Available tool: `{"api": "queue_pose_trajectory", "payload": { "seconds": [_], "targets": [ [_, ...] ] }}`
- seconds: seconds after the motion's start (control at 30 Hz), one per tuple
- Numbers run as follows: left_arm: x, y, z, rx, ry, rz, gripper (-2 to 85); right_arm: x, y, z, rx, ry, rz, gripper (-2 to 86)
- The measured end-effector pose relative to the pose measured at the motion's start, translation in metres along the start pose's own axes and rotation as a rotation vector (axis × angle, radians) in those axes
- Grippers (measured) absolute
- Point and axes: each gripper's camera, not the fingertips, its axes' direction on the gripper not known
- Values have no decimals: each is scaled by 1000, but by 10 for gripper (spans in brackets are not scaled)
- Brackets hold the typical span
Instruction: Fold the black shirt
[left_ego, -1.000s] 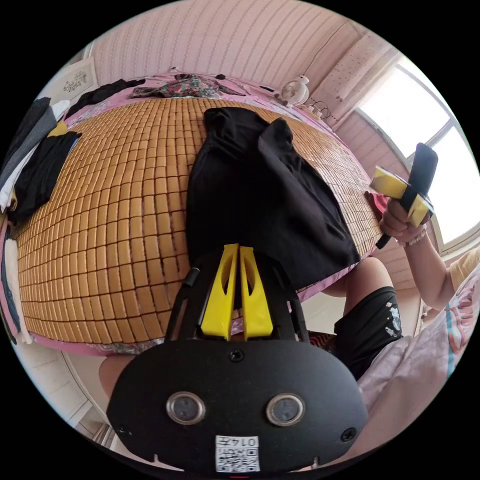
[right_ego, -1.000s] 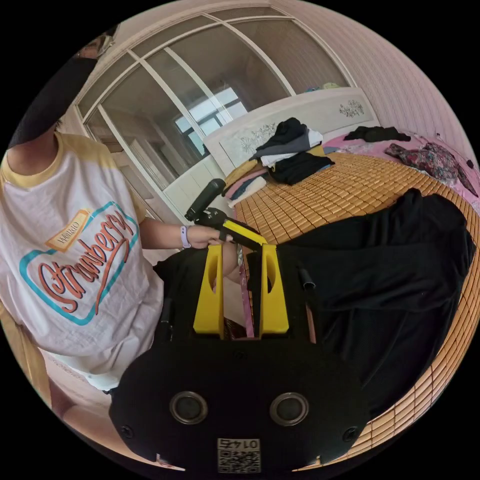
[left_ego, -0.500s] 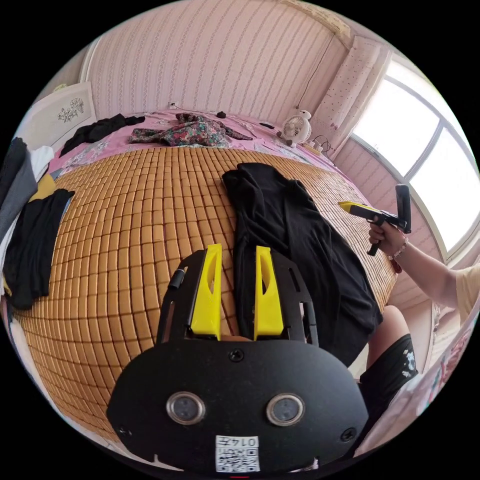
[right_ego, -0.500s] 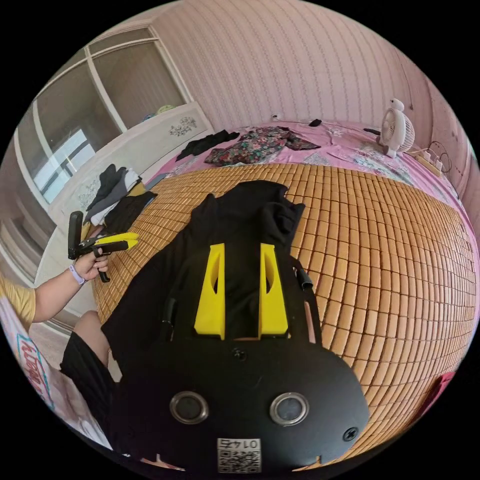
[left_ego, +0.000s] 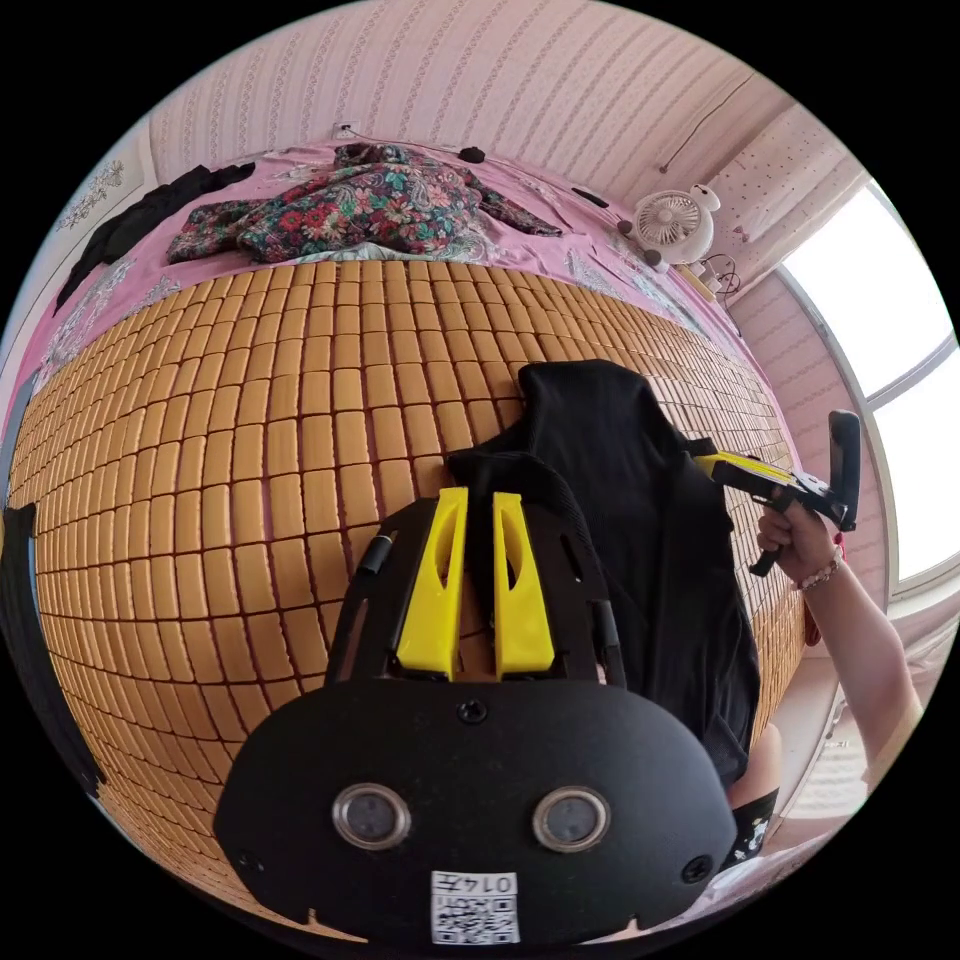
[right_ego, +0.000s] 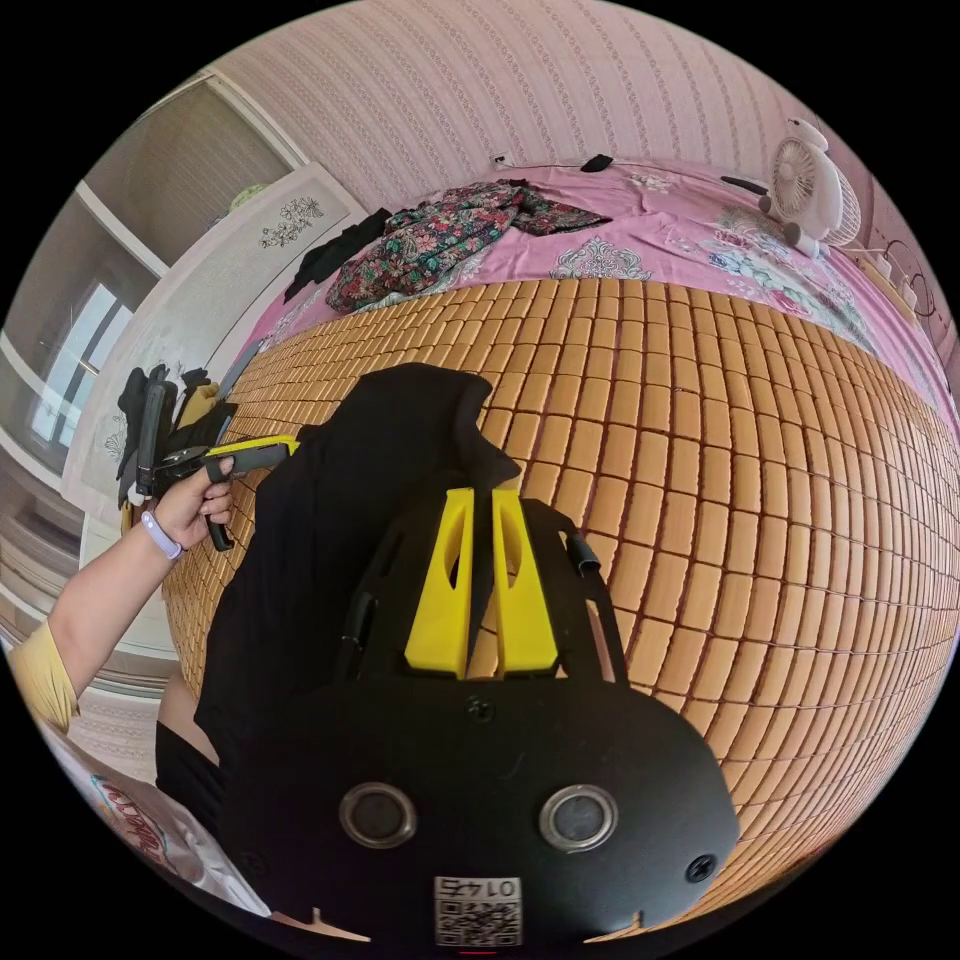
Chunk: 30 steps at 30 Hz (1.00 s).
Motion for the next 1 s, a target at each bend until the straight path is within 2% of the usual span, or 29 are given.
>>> {"api": "queue_pose_trajectory", "payload": {
  "seconds": [0.07, 0.2, 0.37, 0.43, 0.5, 0.57, 0.67, 0.73, 0.87, 1.0],
  "targets": [
    [-5, -5, -8, 19, -9, -54, 27, 10, -1, -8, 47, 7, 17, 17],
    [-3, 1, -59, 195, 23, -119, -3, 12, 5, -43, 191, -59, 2, 16],
    [23, 41, -152, 337, 129, 32, -5, -16, 52, -110, 266, -84, -164, 21],
    [31, 101, -196, 389, 234, 116, -6, -29, 95, -133, 289, -123, -218, 29],
    [32, 160, -212, 364, 305, 139, -6, -42, 153, -146, 296, -152, -232, 38],
    [26, 225, -212, 270, 374, 103, -6, -65, 251, -141, 270, -129, -216, 49],
    [10, 337, -202, 170, 300, -25, -6, -83, 368, -112, 245, -27, -113, 54],
    [-2, 403, -196, 97, 230, -139, -7, -89, 409, -92, 176, -3, -64, 48],
    [10, 451, -197, 83, 240, -196, -7, -102, 429, -66, 132, 8, -34, 36],
    [69, 441, -181, 83, 184, -31, -7, -114, 396, -38, 99, -19, -94, 25]
  ]
}}
